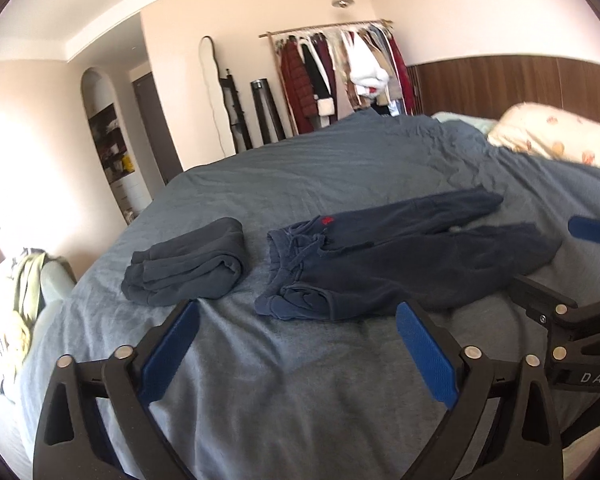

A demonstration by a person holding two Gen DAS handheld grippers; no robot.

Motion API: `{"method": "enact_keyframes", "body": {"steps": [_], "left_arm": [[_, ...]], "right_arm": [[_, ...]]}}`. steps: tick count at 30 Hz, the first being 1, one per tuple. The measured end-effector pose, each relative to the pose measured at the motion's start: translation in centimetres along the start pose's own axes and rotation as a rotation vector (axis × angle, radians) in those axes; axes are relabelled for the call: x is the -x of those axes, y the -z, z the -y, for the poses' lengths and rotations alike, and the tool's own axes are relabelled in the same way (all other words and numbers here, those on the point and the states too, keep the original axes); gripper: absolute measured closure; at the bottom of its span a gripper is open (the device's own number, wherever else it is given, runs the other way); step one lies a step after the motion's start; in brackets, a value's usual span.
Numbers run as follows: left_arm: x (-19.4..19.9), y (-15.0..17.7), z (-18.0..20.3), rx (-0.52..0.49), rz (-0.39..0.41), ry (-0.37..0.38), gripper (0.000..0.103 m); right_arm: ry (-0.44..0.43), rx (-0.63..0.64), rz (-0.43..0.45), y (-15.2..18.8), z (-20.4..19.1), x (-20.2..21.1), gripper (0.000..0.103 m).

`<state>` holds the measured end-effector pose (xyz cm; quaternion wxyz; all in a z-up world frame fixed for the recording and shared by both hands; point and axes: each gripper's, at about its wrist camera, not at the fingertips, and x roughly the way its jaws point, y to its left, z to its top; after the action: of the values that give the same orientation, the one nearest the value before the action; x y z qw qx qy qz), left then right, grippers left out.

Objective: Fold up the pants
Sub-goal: 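Move both grippers toward the navy sweatpants' leg cuffs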

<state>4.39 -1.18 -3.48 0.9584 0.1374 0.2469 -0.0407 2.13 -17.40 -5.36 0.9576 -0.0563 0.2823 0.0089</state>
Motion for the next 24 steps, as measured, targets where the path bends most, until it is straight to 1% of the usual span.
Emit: {"method": "enact_keyframes", "body": {"steps": [4,8,9,13,17,18,22,24], "left_arm": [[-2.7,0.6,-0.2,-0.081,-0.031,0.031,0.009],[-5.1,1.2,-0.2,-0.147,-0.062,0.039,0.015],[-5.5,1.3,-0.2,-0.157,-0.069,0.045,0.018],[-7.8,2.1,0.2,-0.234,-0.101,0.078,0.023],[-9.8,2.7,0.9,-0.311,-0.111,0.095,0.024],[-10.1,2.7,0.9,-0.321,-0.114,0.099,0.025],[-11.8,2.9,1.1,-0.342,-0.129,0.132,0.025],[-12.6,3.0,1.4,-0.356,-0.137,0.134,0.025]], "right_arm": [[-0.013,0.044,-0.039,0.0,-1.2,-2.8,0.007],[-0.021,0.075,-0.072,0.3,-2.3,-5.3,0.012],[-0.024,0.082,-0.083,0.3,-2.4,-5.8,0.014],[-0.043,0.096,-0.135,1.0,-2.9,-8.3,0.021],[-0.042,0.111,-0.183,1.6,-3.1,-10.2,0.029],[-0.041,0.114,-0.194,1.8,-3.1,-10.7,0.031],[-0.046,0.117,-0.239,2.3,-2.9,-12.1,0.036],[-0.043,0.118,-0.260,2.5,-2.8,-12.7,0.039]]}}
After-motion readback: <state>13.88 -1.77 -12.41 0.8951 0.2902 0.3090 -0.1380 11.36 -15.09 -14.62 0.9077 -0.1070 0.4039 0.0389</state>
